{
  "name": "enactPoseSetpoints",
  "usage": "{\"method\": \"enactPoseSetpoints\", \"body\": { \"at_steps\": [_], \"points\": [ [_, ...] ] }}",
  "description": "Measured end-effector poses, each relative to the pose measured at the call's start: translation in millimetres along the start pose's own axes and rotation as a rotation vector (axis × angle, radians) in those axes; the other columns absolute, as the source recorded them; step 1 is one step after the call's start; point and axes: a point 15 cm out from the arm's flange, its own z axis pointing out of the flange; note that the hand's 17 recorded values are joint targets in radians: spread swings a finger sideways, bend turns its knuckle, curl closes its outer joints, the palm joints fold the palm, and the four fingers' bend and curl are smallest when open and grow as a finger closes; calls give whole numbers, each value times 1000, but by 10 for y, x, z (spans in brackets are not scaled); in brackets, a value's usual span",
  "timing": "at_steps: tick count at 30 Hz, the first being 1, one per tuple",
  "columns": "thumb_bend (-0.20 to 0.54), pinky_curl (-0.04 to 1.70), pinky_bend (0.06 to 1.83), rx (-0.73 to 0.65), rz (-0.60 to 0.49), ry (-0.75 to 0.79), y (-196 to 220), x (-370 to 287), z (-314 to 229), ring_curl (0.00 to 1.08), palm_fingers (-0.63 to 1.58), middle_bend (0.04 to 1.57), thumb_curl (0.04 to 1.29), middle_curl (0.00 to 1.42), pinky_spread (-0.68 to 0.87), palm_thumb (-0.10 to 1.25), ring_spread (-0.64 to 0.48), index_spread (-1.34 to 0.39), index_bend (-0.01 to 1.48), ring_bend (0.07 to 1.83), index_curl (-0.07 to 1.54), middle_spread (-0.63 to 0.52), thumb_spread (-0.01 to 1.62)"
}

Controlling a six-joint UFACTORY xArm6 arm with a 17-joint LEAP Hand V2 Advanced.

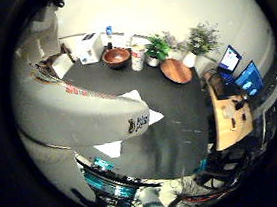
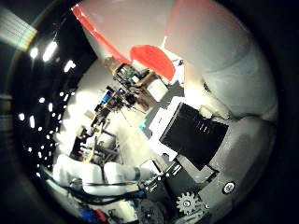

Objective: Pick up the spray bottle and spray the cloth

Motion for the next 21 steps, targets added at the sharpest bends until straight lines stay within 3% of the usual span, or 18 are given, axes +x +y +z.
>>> {"method": "enactPoseSetpoints", "body": {
  "at_steps": [11,16,21],
  "points": [
    [-7,587,1242,70,26,-409,121,-748,707,559,1245,1341,1022,647,-359,901,-210,-263,1157,1429,666,-186,1070],
    [-6,587,1241,7,66,-454,333,-652,1340,558,1245,1340,1022,647,-359,903,-209,-263,1157,1425,664,-186,1079],
    [-7,587,1241,-6,84,-530,263,-622,1813,559,1246,1340,1020,647,-359,906,-209,-262,1157,1424,663,-186,1081]
  ]
}}
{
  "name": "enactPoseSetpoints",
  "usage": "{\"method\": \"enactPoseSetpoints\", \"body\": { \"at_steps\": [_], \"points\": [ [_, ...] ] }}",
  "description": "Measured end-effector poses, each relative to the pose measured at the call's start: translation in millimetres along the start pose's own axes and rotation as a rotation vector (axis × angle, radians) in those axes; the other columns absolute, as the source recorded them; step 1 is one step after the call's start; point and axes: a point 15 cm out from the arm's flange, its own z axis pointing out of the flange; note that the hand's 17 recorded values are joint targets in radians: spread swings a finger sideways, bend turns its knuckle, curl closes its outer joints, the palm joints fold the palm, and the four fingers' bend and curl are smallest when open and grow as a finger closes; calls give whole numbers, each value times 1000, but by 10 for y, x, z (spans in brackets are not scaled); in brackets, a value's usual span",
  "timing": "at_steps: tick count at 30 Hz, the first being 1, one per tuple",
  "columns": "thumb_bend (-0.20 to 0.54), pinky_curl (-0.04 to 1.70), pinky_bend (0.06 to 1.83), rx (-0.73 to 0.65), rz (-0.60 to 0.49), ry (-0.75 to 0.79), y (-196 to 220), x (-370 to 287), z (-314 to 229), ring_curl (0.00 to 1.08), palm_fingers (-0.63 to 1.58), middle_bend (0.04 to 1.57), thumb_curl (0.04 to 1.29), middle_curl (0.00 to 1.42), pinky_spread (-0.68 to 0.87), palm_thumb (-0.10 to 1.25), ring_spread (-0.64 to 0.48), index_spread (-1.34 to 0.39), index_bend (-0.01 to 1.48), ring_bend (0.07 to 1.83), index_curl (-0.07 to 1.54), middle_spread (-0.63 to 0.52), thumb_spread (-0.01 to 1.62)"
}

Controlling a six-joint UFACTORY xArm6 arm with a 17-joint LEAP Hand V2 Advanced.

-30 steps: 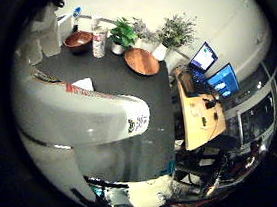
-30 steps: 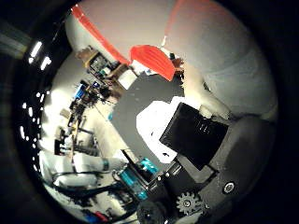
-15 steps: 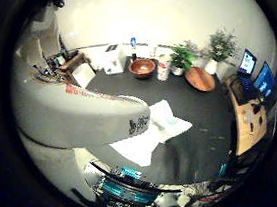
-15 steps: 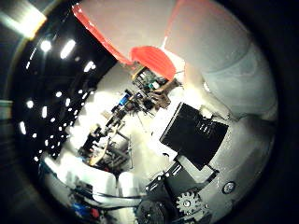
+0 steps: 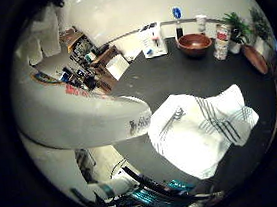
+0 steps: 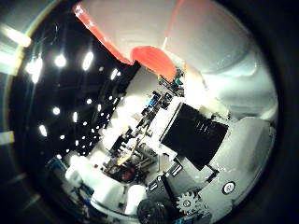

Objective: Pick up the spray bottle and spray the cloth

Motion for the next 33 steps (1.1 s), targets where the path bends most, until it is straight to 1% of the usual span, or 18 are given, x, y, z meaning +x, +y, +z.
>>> {"method": "enactPoseSetpoints", "body": {
  "at_steps": [5,10,14,19,33],
  "points": [
    [-7,589,1240,3,29,-51,-270,349,222,559,1246,1340,1018,647,-349,906,-209,-262,1158,1424,662,-186,1082],
    [-8,590,1242,27,50,-95,-557,743,328,560,1243,1338,1017,649,-347,908,-209,-262,1160,1425,662,-187,1079],
    [-8,591,1241,51,102,-111,-642,1074,358,560,1243,1337,1016,650,-346,913,-209,-262,1161,1425,661,-188,1068],
    [-8,591,1241,23,146,-111,-449,1297,515,560,1243,1332,1014,647,-346,914,-209,-262,1161,1425,661,-187,1061],
    [-8,590,1240,-71,168,-155,-22,1196,1053,558,1245,1327,1011,648,-352,915,-209,-262,1160,1425,660,-187,1058]
  ]
}}
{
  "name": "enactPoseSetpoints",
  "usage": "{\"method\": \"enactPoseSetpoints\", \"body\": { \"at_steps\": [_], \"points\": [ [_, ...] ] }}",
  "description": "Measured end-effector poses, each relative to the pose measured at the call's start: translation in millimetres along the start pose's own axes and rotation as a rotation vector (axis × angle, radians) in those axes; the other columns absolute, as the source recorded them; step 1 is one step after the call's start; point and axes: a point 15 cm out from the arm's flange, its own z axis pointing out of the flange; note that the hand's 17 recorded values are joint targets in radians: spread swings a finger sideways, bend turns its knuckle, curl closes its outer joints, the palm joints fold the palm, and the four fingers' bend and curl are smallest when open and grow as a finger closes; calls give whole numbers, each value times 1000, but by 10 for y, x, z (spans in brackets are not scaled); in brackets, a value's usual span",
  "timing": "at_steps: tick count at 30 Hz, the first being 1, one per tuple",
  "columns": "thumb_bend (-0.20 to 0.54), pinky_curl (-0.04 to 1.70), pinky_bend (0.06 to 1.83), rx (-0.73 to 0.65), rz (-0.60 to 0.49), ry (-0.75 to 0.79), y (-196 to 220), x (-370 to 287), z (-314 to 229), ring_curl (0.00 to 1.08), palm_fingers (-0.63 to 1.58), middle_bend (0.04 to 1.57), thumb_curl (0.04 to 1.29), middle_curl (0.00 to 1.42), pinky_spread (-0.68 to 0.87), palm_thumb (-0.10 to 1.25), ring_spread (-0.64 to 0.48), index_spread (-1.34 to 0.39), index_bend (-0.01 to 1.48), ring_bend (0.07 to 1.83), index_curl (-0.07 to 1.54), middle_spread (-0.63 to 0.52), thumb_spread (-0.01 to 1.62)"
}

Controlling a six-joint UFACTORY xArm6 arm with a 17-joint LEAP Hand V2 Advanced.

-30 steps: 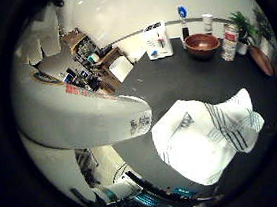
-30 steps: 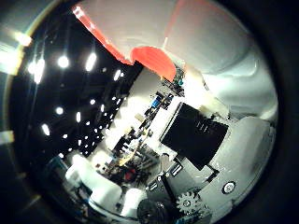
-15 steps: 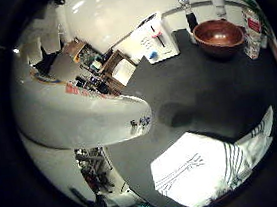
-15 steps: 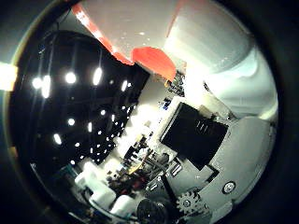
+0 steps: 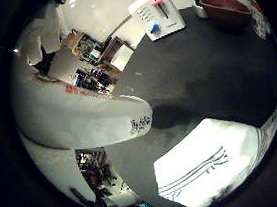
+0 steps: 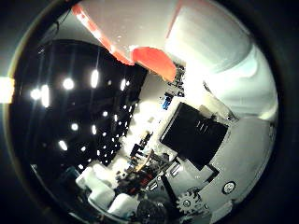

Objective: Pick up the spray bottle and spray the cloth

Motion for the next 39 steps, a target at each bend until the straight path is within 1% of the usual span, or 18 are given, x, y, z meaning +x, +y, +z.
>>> {"method": "enactPoseSetpoints", "body": {
  "at_steps": [5,9,12,15,17,19,20,21,22,23,25,26,29,32,34,39],
  "points": [
    [-22,585,1233,-2,0,-2,-35,44,82,555,1242,1328,1002,650,-358,881,-206,-264,1148,1419,657,-187,1030],
    [-33,548,1178,0,15,1,-41,42,96,533,1224,1276,963,624,-424,801,-215,-291,1064,1391,638,-190,939],
    [-35,502,1107,6,11,11,-69,56,85,507,1200,1236,924,602,-499,764,-224,-338,950,1357,617,-204,855],
    [-37,442,1001,4,0,15,-95,65,82,471,1137,1148,877,568,-562,738,-252,-397,826,1295,601,-233,783],
    [-45,430,1005,2,3,17,-86,89,82,449,1042,1053,837,540,-557,705,-267,-442,710,1246,586,-259,769],
    [-43,426,1007,-8,-1,24,-58,118,88,423,998,978,793,519,-520,675,-288,-482,616,1181,573,-285,785],
    [-42,430,1020,-14,-5,29,-46,129,87,410,934,896,758,496,-479,648,-290,-505,558,1158,568,-301,823],
    [-42,431,1026,-24,-11,36,-28,142,85,401,906,864,735,485,-450,627,-289,-519,531,1145,564,-307,849],
    [-43,440,1040,-33,-16,42,-14,147,82,391,791,798,699,465,-375,590,-265,-530,513,1113,564,-315,904],
    [-40,440,1047,-42,-18,47,5,155,80,373,725,754,674,450,-318,569,-248,-541,514,1079,560,-314,936],
    [-35,449,1114,-64,-17,57,49,170,81,327,600,659,609,416,-112,514,-176,-550,502,995,544,-297,1006],
    [-36,450,1139,-70,-14,57,65,181,87,306,534,623,590,403,-39,496,-142,-545,486,958,534,-284,1023],
    [-34,450,1204,-72,-17,55,64,155,89,269,449,537,530,374,184,454,-53,-524,464,909,514,-242,1049],
    [-34,424,1214,-77,-21,55,79,152,99,226,359,484,485,358,374,414,49,-492,425,839,485,-201,1041],
    [-35,398,1194,-90,-27,61,106,162,102,203,327,452,461,349,457,396,99,-477,416,797,473,-181,1029],
    [-32,335,1118,-104,-34,61,128,134,108,164,255,391,421,338,580,367,197,-435,391,695,447,-128,1010]
  ]
}}
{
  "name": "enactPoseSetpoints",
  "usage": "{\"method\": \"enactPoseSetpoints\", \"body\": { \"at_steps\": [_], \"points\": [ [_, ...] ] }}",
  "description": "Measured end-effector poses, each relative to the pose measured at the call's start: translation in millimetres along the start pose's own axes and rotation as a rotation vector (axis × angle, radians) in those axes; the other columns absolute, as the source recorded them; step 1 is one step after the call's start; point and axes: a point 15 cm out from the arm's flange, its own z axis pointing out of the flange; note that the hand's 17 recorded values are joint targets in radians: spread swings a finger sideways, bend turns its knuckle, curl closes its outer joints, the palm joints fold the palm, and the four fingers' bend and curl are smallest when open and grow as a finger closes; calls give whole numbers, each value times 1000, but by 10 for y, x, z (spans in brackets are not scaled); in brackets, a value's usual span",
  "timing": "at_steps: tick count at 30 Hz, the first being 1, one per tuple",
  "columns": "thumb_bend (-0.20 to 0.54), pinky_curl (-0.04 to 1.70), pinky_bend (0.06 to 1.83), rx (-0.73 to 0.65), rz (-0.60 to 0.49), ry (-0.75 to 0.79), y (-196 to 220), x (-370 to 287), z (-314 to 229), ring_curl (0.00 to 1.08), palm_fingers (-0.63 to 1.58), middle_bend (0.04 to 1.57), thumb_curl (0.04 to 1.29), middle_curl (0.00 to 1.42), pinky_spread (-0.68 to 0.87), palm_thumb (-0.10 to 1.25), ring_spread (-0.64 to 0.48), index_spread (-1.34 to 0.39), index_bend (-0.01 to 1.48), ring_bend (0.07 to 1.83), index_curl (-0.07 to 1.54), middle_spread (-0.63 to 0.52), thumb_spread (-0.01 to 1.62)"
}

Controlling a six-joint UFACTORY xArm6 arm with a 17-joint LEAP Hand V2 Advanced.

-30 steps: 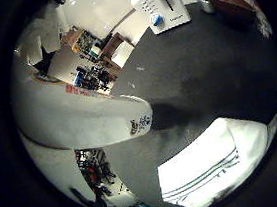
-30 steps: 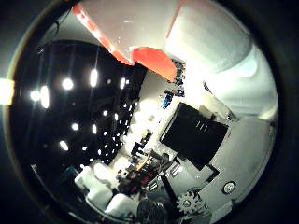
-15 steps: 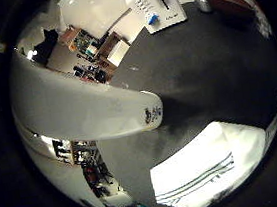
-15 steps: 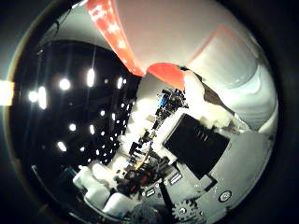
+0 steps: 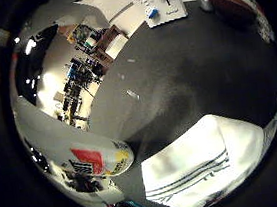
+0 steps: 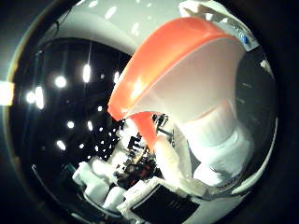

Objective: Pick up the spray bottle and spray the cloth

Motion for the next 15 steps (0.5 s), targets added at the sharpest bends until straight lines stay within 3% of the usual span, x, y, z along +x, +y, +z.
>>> {"method": "enactPoseSetpoints", "body": {
  "at_steps": [8,15],
  "points": [
    [-27,228,954,-20,-71,62,-73,-39,-67,136,241,283,404,325,650,403,244,-406,345,539,412,-87,1002],
    [-29,183,891,3,-215,221,-328,-83,-353,136,258,200,400,324,656,408,262,-385,276,443,391,-63,1000]
  ]
}}
